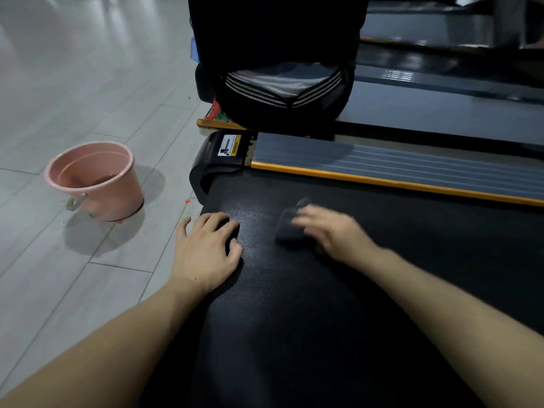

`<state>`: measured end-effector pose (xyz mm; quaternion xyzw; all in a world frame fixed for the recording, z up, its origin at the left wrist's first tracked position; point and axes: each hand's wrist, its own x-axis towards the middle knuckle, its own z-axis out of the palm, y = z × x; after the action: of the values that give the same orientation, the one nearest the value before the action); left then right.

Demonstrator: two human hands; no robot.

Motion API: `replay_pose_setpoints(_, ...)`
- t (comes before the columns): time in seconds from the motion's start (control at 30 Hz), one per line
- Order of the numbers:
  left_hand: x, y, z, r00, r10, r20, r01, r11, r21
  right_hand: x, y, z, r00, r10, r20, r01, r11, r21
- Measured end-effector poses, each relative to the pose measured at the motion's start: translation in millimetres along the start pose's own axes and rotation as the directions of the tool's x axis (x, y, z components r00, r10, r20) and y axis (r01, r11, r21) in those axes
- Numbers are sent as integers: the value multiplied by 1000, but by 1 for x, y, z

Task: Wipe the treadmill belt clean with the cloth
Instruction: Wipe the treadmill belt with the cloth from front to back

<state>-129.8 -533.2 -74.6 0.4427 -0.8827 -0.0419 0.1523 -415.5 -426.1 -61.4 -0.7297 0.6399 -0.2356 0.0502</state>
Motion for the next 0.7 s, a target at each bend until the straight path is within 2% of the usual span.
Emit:
replay_pose_setpoints(0.1,-1,-1,4,1000,-1,-23,1,1000,11,32,48,-13,948,280,-151,-292,954,-69)
replay_pose_setpoints(0.17,0,0,4,1000,7,-30,-6,1000,9,32,49,-12,939,312,-145,-324,943,-71)
replay_pose_setpoints(0.27,-1,1,4,999,13,-35,-12,1000,28,-7,17,-11,977,179,-116,-184,982,-35)
replay_pose_setpoints(0.33,0,1,3,999,15,-33,-14,1000,27,-51,-16,-14,998,60,-35,-60,998,9)
replay_pose_setpoints(0.43,0,2,2,1000,14,-26,-14,1000,11,-104,-54,-14,985,-154,81,145,984,108)
replay_pose_setpoints(0.5,0,2,2,999,20,-36,-20,1000,14,-94,-42,-17,974,-202,104,189,974,124)
replay_pose_setpoints(0.53,0,2,2,999,23,-40,-22,1000,18,-77,-26,-18,980,-176,90,168,981,92)
replay_pose_setpoints(0.6,0,2,3,998,23,-52,-23,1000,9,-33,15,-21,1000,-1,-20,2,1000,15)
replay_pose_setpoints(0.7,0,1,4,998,18,-65,-18,1000,2,8,51,-29,935,311,-168,-318,948,-12)
